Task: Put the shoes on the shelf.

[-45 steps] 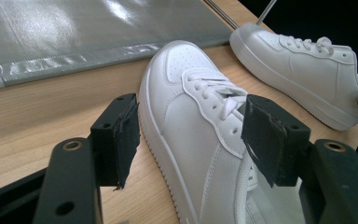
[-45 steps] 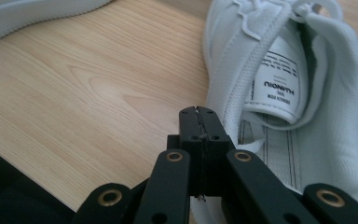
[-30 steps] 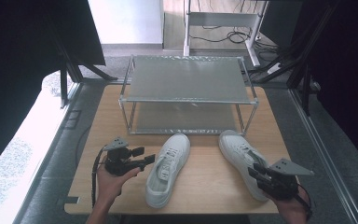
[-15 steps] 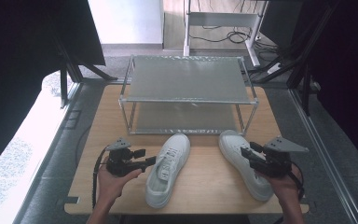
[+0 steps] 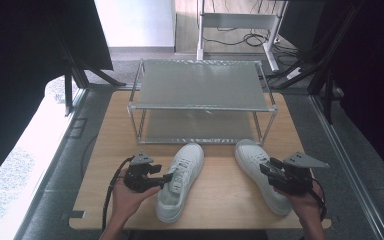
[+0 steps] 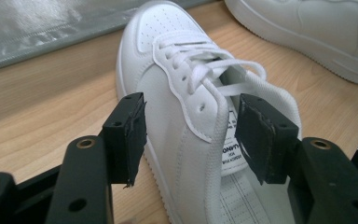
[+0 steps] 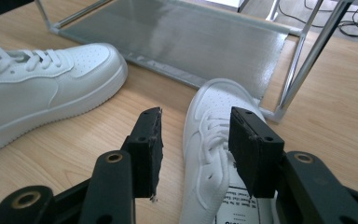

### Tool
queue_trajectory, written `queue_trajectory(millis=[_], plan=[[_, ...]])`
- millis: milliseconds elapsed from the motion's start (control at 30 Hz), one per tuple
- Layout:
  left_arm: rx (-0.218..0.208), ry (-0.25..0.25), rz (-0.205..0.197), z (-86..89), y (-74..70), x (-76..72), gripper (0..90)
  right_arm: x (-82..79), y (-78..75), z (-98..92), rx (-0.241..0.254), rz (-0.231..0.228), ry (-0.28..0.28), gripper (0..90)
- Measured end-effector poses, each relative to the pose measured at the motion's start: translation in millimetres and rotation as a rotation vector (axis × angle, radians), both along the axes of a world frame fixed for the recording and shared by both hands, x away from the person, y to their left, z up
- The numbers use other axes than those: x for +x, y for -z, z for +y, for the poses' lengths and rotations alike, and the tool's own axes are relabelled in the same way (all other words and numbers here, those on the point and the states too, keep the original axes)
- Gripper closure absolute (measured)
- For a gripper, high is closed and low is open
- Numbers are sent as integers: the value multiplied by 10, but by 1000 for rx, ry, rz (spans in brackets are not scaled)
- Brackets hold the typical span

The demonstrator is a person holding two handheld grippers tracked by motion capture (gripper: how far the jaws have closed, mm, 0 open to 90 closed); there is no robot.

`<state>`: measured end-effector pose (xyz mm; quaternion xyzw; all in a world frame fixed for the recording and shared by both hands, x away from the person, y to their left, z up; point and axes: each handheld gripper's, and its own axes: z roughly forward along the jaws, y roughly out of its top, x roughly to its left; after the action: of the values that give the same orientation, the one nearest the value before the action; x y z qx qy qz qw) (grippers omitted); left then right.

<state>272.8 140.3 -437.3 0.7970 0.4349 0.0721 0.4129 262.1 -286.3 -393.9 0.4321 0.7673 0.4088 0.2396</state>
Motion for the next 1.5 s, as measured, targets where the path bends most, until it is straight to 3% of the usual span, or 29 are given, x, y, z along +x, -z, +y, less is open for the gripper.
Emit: queue_trajectory(millis=[167, 267, 733, 1200, 1500], plan=[[21, -19, 10, -36, 79, 24, 448, 2, 32, 37, -17, 8, -6, 537], [6, -22, 26, -43, 135, 41, 465, 7, 45, 31, -18, 14, -5, 535], [21, -15, 30, -112, 186, 43, 534, 17, 93, 33, -25, 29, 1, 528], [92, -18, 31, -198, 237, 50, 616, 38, 112, 4, -34, 33, 10, 530], [121, -32, 26, -232, 249, 48, 630, 45, 72, -150, -22, 29, 52, 529]])
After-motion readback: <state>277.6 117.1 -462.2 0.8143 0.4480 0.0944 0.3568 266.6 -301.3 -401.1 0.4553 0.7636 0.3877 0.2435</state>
